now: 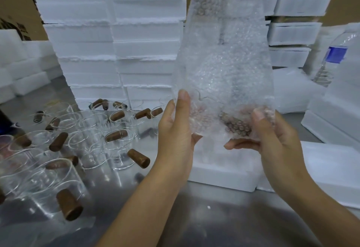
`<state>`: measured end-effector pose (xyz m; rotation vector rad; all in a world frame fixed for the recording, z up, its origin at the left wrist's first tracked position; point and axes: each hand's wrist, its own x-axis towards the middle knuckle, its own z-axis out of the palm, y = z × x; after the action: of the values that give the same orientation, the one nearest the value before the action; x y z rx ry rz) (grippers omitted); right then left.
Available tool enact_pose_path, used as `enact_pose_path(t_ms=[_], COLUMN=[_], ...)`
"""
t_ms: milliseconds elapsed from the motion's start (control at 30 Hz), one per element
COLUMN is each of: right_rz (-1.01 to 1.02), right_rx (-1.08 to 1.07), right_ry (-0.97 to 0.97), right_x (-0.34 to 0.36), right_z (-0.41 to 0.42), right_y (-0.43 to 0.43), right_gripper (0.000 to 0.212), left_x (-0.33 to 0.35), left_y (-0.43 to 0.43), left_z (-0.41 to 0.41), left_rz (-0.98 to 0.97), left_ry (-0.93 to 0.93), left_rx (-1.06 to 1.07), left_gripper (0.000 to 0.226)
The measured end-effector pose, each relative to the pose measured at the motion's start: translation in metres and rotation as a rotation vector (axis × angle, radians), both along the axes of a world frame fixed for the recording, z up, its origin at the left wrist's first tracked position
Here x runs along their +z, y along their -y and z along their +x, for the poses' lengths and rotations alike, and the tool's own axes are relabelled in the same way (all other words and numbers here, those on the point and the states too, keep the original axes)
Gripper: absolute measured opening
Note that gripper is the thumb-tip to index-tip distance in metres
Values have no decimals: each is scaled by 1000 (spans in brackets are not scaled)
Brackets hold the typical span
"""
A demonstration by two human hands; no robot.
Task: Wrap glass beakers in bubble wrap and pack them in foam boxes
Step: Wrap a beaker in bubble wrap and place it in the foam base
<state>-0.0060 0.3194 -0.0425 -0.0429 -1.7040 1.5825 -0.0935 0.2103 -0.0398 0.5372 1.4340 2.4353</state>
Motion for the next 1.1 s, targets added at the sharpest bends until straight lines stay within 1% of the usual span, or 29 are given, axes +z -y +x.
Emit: enact_pose_path(t_ms=[67, 133, 167, 233, 267, 300, 367, 400, 433, 533, 567, 600, 633, 667, 700, 733, 800, 867, 900, 967, 1100], right_rz=[45, 83, 98, 126, 140, 155, 177, 196, 230, 359, 394, 440, 487, 521, 534, 521, 459, 431, 450, 451, 300], right_rx=[-75, -128, -158, -205, -220, -233, -260, -274, -295, -351, -354, -349, -314, -250, -167, -85, 14, 33, 25, 8, -34], right_ry=[-27, -38, -40, -40, -37, -32, -9, 6, 14, -5, -19, -39, -48, -43, -38, -26, -9, 6, 10, 13, -22], right_x=[1, 1, 1, 0, 0, -1, -2, -3, -3, 0, 1, 2, 3, 3, 2, 2, 5, 9, 10, 13, 16], right_z=[0, 0, 1, 2, 2, 2, 3, 4, 4, 5, 6, 6, 7, 9, 10, 11, 11, 10, 10, 11, 14], right_y=[-1, -5, -7, -11, -14, -16, -19, -20, -21, -19, -19, -18, -17, -14, -13, -11, -7, -8, -9, -12, -17], right_gripper=[15, 13, 15, 17, 18, 19, 21, 23, 25, 38, 37, 32, 25, 24, 30, 34, 34, 40, 39, 34, 13], left_x=[-1, -2, -2, -2, -3, -5, -6, -6, -7, -6, -6, -6, -6, -6, -7, -7, -7, -6, -5, -3, -2], left_y=[1, 2, 3, 4, 4, 4, 4, 4, 4, 3, 3, 3, 2, 2, 1, 1, 2, 3, 3, 5, 5], left_z=[1, 1, 0, -2, -2, -3, 0, 2, 4, 8, 9, 10, 11, 11, 12, 12, 13, 14, 15, 16, 23], left_rz=[-24, -77, -112, -179, -198, -206, -212, -218, -226, -252, -263, -271, -276, -280, -281, -281, -281, -261, -248, -229, -195], left_ry=[-27, -111, -158, -227, -255, -290, -349, -368, -383, -399, -409, -418, -423, -429, -436, -438, -437, -445, -447, -454, -506], left_rx=[-9, -45, -53, -52, -56, -56, -56, -52, -46, -51, -48, -49, -58, -71, -79, -82, -87, -122, -144, -180, -213], left_gripper=[98, 97, 101, 117, 118, 106, 67, 55, 49, 49, 50, 52, 55, 57, 58, 59, 62, 60, 59, 57, 53])
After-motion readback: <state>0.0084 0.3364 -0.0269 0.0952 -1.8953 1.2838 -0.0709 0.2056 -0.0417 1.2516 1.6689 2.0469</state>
